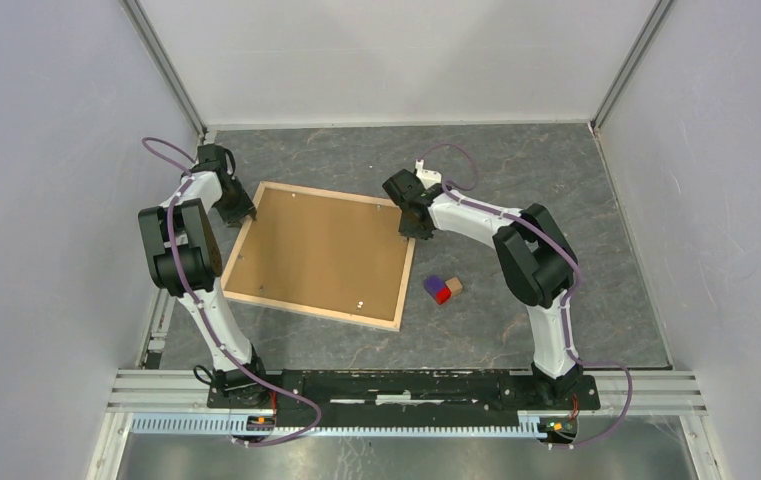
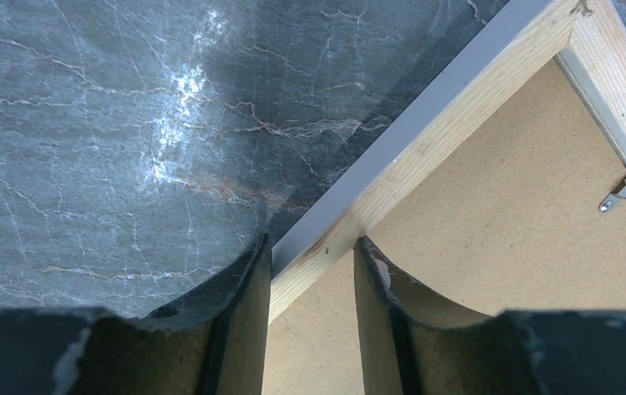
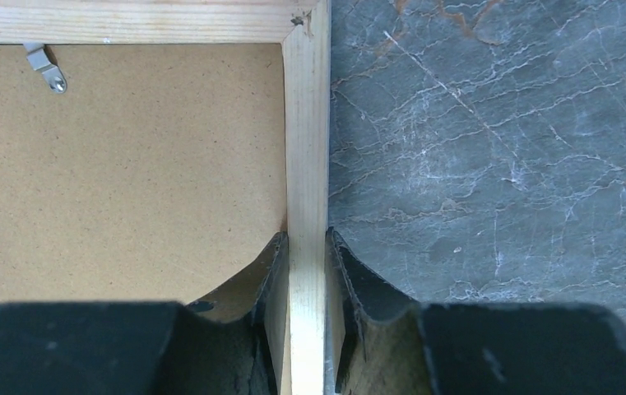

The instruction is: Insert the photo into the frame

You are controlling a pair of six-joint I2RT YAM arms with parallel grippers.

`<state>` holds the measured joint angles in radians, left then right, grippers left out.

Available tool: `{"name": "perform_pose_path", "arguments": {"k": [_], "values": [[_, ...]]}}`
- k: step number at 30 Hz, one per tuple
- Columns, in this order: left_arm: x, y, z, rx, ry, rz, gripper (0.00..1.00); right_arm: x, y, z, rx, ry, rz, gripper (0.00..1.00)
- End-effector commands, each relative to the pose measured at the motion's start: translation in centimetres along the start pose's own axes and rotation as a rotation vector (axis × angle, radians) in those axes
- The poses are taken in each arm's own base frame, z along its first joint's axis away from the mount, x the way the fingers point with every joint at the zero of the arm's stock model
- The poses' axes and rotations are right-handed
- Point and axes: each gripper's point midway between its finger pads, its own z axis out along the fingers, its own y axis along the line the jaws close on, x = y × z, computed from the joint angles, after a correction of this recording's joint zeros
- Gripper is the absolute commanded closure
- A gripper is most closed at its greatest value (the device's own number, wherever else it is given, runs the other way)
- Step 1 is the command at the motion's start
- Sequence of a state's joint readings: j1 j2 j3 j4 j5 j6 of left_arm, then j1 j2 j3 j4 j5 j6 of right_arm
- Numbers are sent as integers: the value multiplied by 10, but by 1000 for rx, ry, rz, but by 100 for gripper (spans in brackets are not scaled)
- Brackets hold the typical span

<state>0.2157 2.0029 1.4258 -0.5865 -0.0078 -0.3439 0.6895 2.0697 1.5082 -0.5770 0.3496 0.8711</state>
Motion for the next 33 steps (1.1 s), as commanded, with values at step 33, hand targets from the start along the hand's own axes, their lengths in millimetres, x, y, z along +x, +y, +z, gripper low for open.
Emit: {"name": "perform_pose_path", "arguments": {"k": [33], "values": [[15, 0, 17, -26, 33, -85, 72, 22, -9, 16, -39, 2, -220, 98]]}}
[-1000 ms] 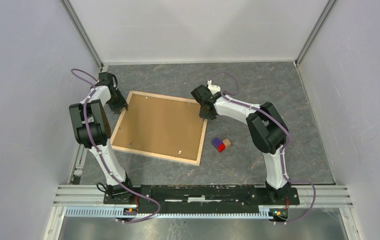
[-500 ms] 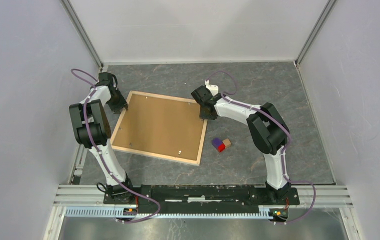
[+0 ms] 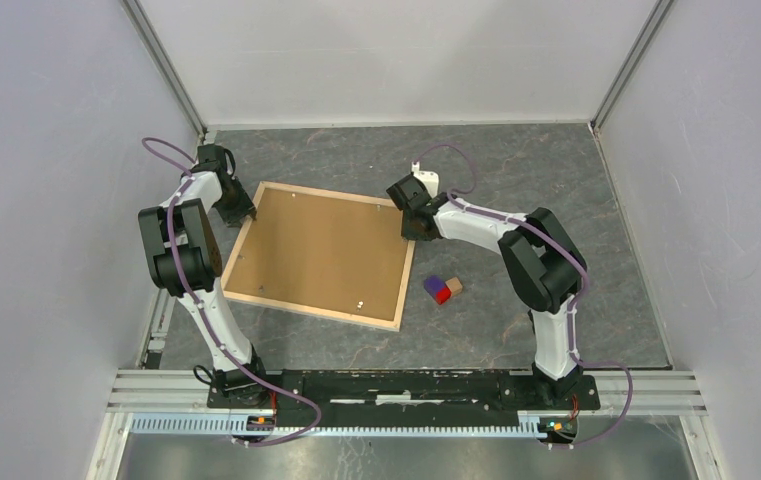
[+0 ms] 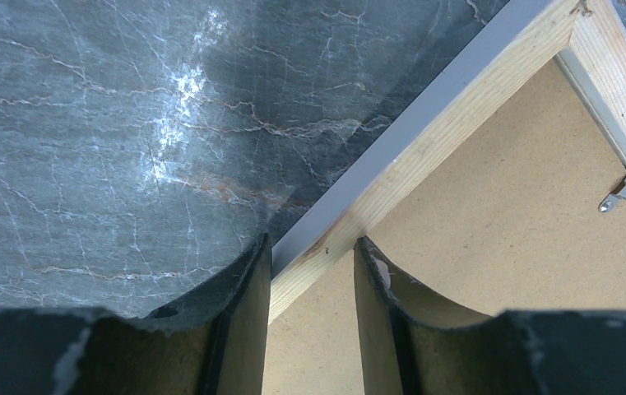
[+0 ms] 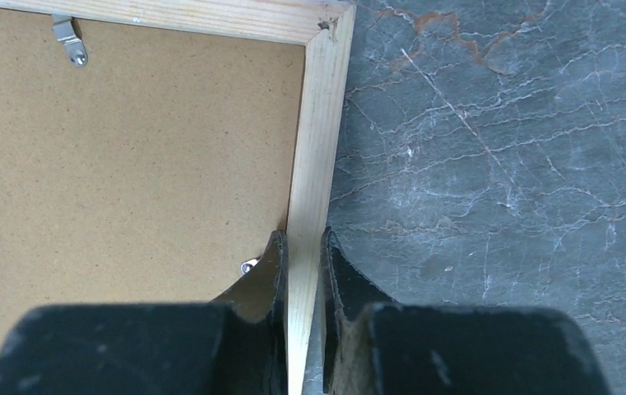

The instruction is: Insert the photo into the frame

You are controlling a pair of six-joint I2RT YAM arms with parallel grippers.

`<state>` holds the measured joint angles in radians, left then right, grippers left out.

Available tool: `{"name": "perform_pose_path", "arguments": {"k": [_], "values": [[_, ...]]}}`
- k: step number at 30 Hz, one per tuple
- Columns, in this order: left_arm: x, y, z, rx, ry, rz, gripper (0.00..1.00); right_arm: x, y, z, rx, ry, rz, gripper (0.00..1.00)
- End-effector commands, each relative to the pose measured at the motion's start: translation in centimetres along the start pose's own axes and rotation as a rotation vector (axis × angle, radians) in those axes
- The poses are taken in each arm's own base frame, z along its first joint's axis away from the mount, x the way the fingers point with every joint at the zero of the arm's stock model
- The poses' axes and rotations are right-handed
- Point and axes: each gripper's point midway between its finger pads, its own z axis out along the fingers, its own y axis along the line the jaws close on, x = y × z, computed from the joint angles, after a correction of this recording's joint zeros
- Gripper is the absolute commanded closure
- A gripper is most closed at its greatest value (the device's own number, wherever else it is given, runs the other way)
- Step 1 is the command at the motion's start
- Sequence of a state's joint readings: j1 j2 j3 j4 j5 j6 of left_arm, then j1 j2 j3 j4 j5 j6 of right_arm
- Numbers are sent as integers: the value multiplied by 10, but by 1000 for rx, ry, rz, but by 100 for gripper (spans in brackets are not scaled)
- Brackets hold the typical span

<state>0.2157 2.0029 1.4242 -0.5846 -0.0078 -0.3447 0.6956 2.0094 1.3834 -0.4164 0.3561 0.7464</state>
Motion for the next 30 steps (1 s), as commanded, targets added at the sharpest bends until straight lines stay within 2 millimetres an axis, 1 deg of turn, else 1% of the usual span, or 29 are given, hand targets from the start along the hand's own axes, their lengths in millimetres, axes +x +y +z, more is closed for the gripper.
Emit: {"name": "perform_pose_path", "arguments": {"k": [1, 3, 4, 6, 7, 9, 10, 12, 14, 16, 17, 18, 19, 21, 23, 24, 25, 27, 29, 30], "values": [[15, 0, 16, -27, 32, -79, 71, 19, -6, 16, 15, 64, -132, 99], [10, -3, 9, -32, 11, -54, 57, 9, -9, 20, 23, 43, -174, 100], [7, -3, 4, -40, -9, -43, 45, 4, -12, 22, 32, 29, -197, 100], [-1, -7, -11, -39, -53, -35, 27, -7, -14, 26, 24, -9, -274, 100], [-4, -10, -18, -28, -70, -36, 21, -11, -15, 28, 21, -22, -305, 100], [-14, -19, -39, 12, -116, -46, 12, -20, -12, 33, -21, -32, -346, 100], [-21, -25, -55, 44, -152, -51, 8, -23, -9, 35, -49, -31, -370, 100], [-31, -31, -82, 87, -213, -62, 2, -32, -8, 39, -45, -39, -405, 100], [-36, -38, -108, 141, -264, -73, 0, -42, -6, 43, -40, -43, -459, 100], [-33, -57, -134, 246, -298, -75, 0, -46, -7, 48, -31, -47, -535, 100], [-29, -68, -147, 301, -317, -63, 0, -47, -9, 50, -20, -53, -570, 100], [-24, -83, -161, 358, -337, -43, 0, -49, -15, 53, 8, -66, -602, 100], [-17, -99, -170, 411, -339, -16, 0, -52, -20, 54, 31, -83, -626, 100], [-2, -127, -189, 502, -335, 36, 0, -53, -21, 58, 32, -102, -700, 100], [18, -156, -203, 605, -315, 83, 0, -59, -18, 61, 30, -125, -732, 100], [29, -168, -209, 657, -296, 100, 0, -64, -15, 61, 30, -135, -742, 98], [37, -176, -214, 694, -283, 116, 0, -67, -12, 62, 23, -140, -750, 95], [48, -186, -220, 729, -264, 137, 0, -78, -5, 61, 13, -153, -750, 86], [56, -193, -226, 762, -252, 151, 0, -88, 2, 56, 11, -149, -728, 79], [59, -196, -230, 776, -250, 156, 0, -95, 5, 50, 12, -150, -706, 76]]}}
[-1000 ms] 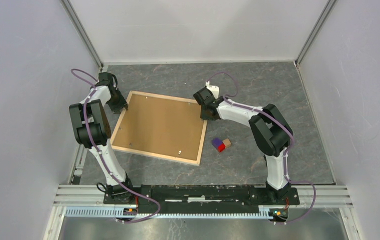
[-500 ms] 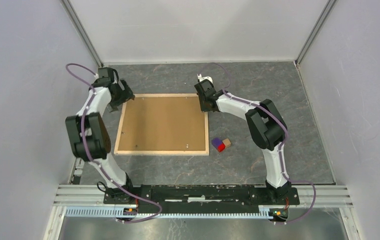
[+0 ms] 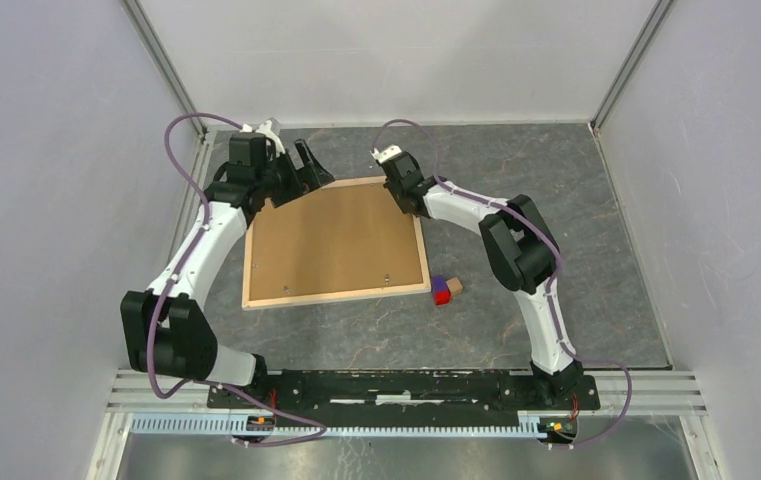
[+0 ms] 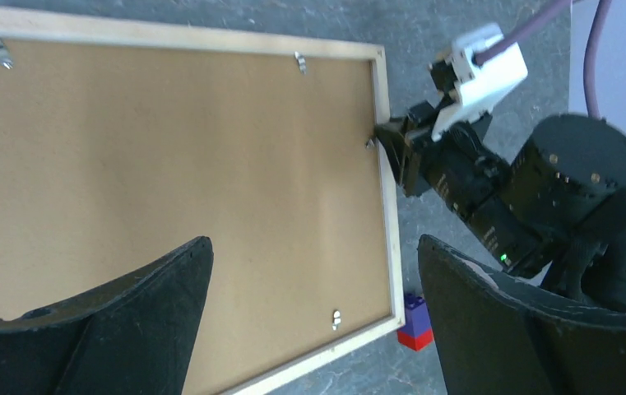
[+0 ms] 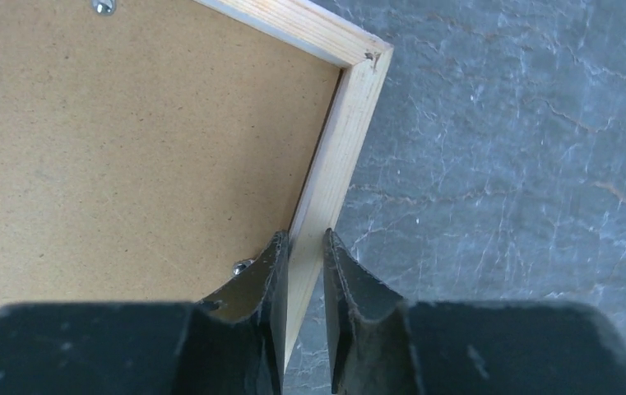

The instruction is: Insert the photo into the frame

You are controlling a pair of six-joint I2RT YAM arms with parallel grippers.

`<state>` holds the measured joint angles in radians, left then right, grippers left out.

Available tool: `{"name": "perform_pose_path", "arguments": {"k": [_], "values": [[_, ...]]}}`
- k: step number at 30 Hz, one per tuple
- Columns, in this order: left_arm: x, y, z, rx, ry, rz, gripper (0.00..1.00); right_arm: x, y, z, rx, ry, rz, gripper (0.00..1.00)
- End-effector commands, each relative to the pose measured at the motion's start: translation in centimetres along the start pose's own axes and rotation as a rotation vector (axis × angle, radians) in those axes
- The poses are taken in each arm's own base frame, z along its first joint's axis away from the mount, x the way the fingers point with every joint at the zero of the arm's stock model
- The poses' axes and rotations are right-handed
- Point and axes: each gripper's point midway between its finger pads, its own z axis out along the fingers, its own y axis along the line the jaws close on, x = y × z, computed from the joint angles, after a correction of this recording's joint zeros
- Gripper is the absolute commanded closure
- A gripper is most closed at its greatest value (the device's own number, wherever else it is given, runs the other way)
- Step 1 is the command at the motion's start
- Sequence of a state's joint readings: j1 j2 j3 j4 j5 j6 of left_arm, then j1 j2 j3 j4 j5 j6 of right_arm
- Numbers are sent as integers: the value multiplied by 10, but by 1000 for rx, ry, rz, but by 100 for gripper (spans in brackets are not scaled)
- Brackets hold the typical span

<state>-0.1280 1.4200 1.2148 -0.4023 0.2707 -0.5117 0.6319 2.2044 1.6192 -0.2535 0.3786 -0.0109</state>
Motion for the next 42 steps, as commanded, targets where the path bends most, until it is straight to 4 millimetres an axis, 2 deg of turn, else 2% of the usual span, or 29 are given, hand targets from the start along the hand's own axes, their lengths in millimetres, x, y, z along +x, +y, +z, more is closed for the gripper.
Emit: {"name": "perform_pose_path", "arguments": {"k": [1, 5, 8, 10, 12, 18, 21, 23, 24, 28, 35, 42], "values": [[0, -34, -10, 132, -10, -37, 0, -13, -6, -2, -3, 40, -49, 72], [-5, -45, -24, 164, -48, -24, 0, -23, -16, -35, -2, 36, 57, 54], [-12, -46, -36, 155, -96, -2, 0, -21, -24, -66, -8, 24, 137, 45], [-16, -46, -41, 149, -120, 7, 0, -13, -23, -87, -42, 14, 191, 36], [-17, -47, -46, 152, -130, 11, 0, -7, -15, -108, -112, -4, 250, 31], [-17, -56, -53, 182, -138, 12, 0, 29, 28, -174, -271, 17, 405, 28], [-13, -60, -54, 196, -131, 18, 0, 53, 45, -196, -316, 71, 548, 27], [-12, -63, -54, 202, -130, 23, 0, 78, 51, -202, -266, 156, 736, 28], [-11, -63, -54, 200, -132, 26, 0, 87, 61, -207, -266, 195, 808, 30], [-9, -62, -53, 186, -137, 43, 0, 96, 88, -214, -292, 250, 977, 28], [-4, -62, -50, 175, -128, 53, 0, 127, 98, -194, -178, 326, 1202, 31], [-6, -71, -57, 210, -133, 56, 0, 147, 110, -173, -123, 383, 1283, 43]]}}
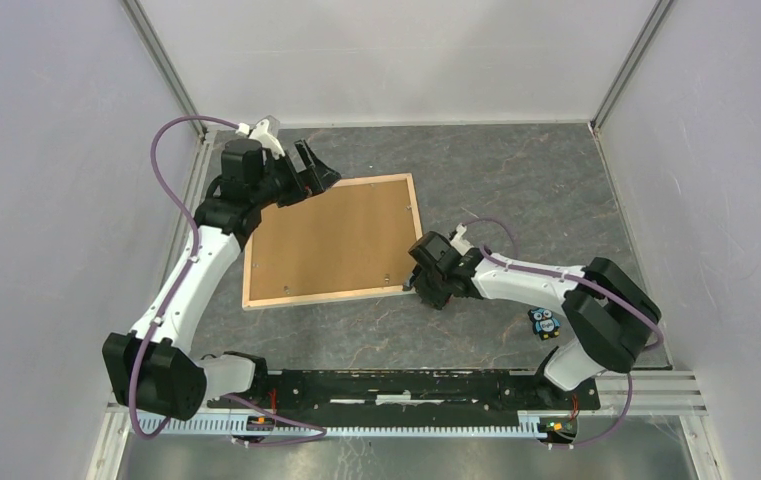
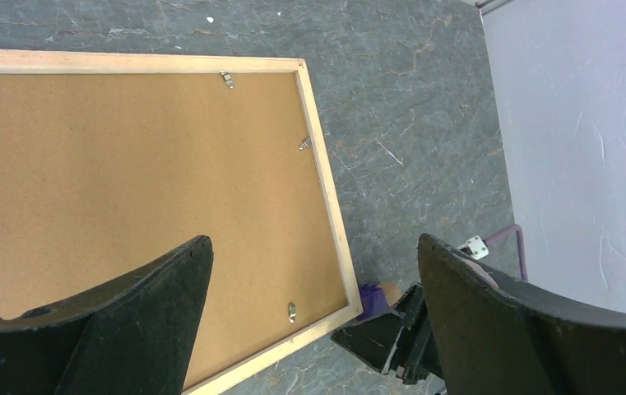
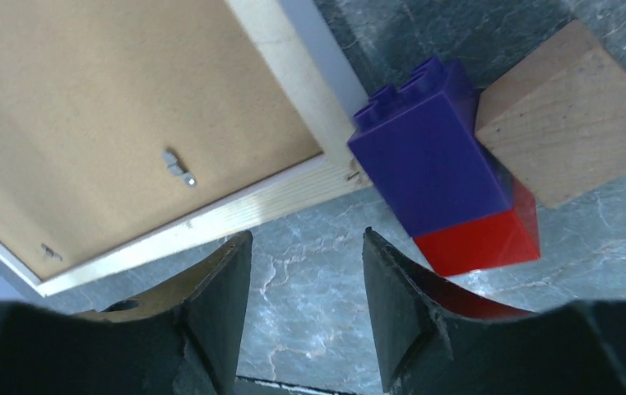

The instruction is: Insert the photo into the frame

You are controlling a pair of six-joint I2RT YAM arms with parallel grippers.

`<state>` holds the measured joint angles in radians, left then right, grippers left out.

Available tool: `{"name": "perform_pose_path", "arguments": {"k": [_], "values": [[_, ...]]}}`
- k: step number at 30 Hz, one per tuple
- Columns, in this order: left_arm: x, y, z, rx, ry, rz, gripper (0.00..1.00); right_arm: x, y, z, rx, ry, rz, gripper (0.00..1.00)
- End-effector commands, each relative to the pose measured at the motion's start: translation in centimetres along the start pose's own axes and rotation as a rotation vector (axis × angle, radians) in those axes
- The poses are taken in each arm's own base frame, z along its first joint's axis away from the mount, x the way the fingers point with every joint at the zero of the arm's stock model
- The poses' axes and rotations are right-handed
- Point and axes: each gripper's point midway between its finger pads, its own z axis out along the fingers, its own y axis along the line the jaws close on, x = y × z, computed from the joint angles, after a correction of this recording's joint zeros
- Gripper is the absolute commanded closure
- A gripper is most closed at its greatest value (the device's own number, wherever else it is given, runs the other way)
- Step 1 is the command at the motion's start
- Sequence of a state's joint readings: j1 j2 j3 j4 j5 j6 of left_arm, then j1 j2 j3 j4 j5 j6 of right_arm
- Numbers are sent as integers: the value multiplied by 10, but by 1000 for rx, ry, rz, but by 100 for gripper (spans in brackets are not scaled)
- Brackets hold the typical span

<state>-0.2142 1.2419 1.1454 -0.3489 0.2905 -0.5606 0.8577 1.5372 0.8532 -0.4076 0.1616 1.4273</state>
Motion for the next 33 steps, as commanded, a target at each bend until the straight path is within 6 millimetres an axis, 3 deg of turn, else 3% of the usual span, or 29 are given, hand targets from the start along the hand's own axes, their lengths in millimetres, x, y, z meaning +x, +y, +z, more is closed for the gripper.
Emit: {"name": "perform_pose_path", "arguments": {"k": [1, 10, 23, 25, 29, 33], "values": [[-15, -19, -14, 59, -62, 22, 0, -2, -5, 18, 19, -34, 131, 43], [-11, -37, -19, 141, -49, 2, 0, -8, -25, 34, 105, -63, 208, 49], [-9, -45, -22, 177, -37, -7, 0, -18, -27, 46, 198, -89, 221, 56], [-9, -45, -21, 177, -36, -6, 0, -18, -28, 48, 203, -84, 214, 62], [-9, -43, -20, 173, -35, -5, 0, -25, -31, 51, 240, -98, 162, 81], [-8, -41, -18, 164, -33, -3, 0, -47, -18, 64, 232, -116, 8, 97]]}}
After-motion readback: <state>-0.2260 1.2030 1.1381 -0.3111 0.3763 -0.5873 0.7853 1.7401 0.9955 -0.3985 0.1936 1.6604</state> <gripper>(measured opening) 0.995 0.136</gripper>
